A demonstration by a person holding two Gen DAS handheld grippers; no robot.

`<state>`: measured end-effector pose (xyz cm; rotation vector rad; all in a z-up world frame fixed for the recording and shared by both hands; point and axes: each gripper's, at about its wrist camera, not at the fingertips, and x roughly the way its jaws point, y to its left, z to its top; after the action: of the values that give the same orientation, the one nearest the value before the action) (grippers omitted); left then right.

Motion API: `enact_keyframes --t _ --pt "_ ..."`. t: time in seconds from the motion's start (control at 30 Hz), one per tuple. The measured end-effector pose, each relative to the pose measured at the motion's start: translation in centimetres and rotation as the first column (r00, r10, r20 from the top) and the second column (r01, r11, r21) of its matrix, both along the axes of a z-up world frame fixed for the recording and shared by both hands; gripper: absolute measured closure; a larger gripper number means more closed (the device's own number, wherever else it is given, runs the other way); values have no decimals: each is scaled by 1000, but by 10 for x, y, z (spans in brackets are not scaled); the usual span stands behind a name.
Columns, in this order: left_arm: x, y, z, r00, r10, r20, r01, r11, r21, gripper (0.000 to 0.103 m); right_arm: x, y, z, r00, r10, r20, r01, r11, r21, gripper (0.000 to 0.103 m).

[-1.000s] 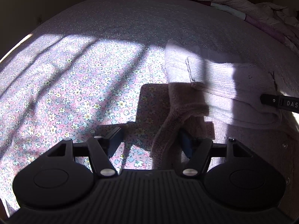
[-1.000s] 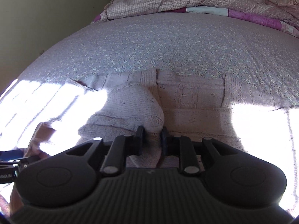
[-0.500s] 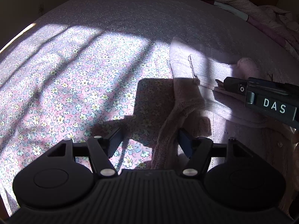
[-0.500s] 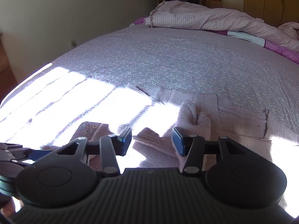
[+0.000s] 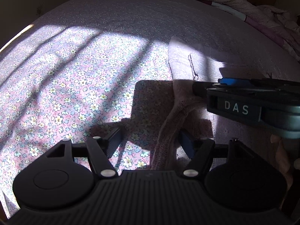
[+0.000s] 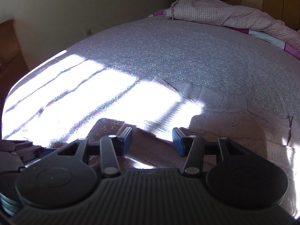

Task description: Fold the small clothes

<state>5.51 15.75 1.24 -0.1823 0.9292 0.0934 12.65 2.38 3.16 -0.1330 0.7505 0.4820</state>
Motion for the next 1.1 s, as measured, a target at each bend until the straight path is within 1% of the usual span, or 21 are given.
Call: enact_keyframes --t 0.03,0.07,0.1,0.13,0.17,0.23,0.43,0.5,0.6,0.73,0.8,0.9,1.0,1.1 --pt "0 -1 0 1000 -2 1 2 1000 3 28 1 1 -2 1000 -7 3 7 1000 -3 54" --pt "-1 -1 -1 1000 -3 2 3 1000 5 28 2 3 -5 1000 -19 11 19 1000 0 59" --pt "-1 -2 -1 1000 -6 3 6 1000 8 27 3 2 -6 999 -31 17 31 1000 -3 69" --pt "-1 -2 -1 1000 -8 4 8 1000 11 27 5 0 -6 999 -47 21 47 999 -10 89" --pt "-1 -3 -1 1000 -11 5 11 1000 16 27 7 -3 -5 998 -59 21 59 998 3 90" --pt "-1 -5 -2 1000 -17 5 17 1000 25 26 8 -12 1 997 -78 18 77 996 44 92" --pt "-1 -3 -2 1000 -15 2 15 1000 24 26 3 -57 43 979 -165 119 149 980 135 93" --pt "0 -4 -3 1000 -17 -1 17 999 32 26 1 -79 58 967 -209 145 184 969 166 93" --pt "2 -4 -2 1000 -17 -4 17 999 35 26 -5 -116 75 944 -289 159 251 942 220 93" --pt "4 -2 -2 1000 -10 -7 10 1000 27 26 -16 -163 87 905 -381 192 331 911 247 93" --pt "4 -1 -2 1000 -12 -8 12 1000 28 26 -20 -188 86 879 -437 193 385 887 253 93" --pt "5 -3 -2 1000 -17 -9 17 999 43 26 -26 -224 76 837 -522 163 470 840 272 93" --pt "6 -4 -3 1000 -19 -11 20 998 54 26 -31 -257 61 795 -596 109 547 783 296 93" --pt "7 -3 -3 1000 -22 -13 22 998 60 26 -37 -281 37 764 -644 43 599 732 324 93"
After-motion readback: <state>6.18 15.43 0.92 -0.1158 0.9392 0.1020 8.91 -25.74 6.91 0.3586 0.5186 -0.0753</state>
